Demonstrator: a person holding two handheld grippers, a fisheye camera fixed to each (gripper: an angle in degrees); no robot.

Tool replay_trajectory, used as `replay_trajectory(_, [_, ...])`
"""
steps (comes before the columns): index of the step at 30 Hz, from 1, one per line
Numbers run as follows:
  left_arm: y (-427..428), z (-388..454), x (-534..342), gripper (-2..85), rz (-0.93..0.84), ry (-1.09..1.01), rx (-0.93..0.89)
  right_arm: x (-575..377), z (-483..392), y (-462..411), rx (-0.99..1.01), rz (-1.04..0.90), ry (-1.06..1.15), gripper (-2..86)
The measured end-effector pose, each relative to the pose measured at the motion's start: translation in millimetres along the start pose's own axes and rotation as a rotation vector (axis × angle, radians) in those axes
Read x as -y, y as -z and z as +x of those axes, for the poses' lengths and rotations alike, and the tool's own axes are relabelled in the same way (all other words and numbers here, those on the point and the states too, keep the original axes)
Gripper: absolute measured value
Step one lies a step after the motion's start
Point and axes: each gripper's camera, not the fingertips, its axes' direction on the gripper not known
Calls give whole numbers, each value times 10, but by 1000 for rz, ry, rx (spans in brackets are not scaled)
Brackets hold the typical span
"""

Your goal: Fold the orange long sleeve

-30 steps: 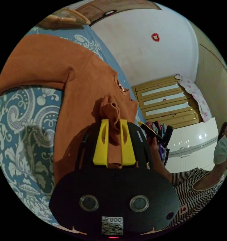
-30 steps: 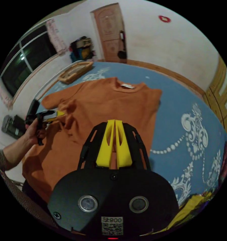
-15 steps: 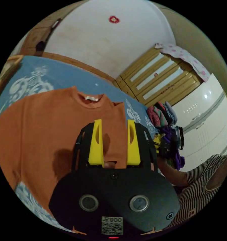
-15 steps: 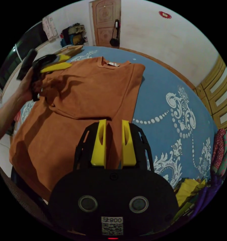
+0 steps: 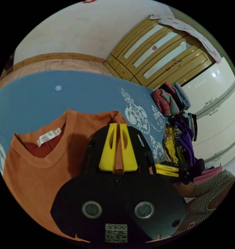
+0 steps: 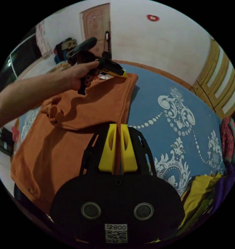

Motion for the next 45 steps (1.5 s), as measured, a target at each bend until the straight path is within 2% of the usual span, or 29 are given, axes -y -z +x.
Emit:
replay_trajectory(4, [-284,295,303,37,-13,-63,1,-172,598,101,83,45,-193,24])
replay_trajectory(8, [-758,222,452,66,-129,-26,47,-260,878,-72,131,-14,-264,23])
replay_trajectory(10, [-659,112,422,77,-87,16,4,-296,1002,-122,153,-41,-302,20])
replay_trajectory(15, [499,-95,-71,92,138,27,-165,-398,1147,32,114,-18,-348,8])
replay_trajectory(20, [1854,-299,-1325,77,156,89,-42,-270,1016,243,184,88,-253,3])
replay_trajectory(23, [2107,-520,-1919,60,109,188,81,-40,775,27,119,31,-148,2])
replay_trajectory(26, [2128,-863,-2209,34,57,256,83,81,536,-516,29,-161,-57,2])
replay_trajectory(27, [2207,-905,-2243,33,87,271,67,49,436,-521,-13,-102,-20,1])
replay_trajectory(32, [2970,-832,-2253,27,172,231,95,22,240,-582,-96,-124,30,1])
replay_trajectory(35, [3100,-1057,-2286,24,69,241,117,100,272,-506,-46,-148,-33,1])
replay_trajectory(38, [3638,-1224,-2330,35,139,276,77,150,125,-285,44,-83,-56,1])
replay_trajectory(41, [4300,-1319,-2503,54,240,304,72,189,-335,-88,176,1,18,1])
replay_trajectory(45, [5305,-1613,-3064,84,408,476,171,280,-1103,-338,290,-54,179,1])
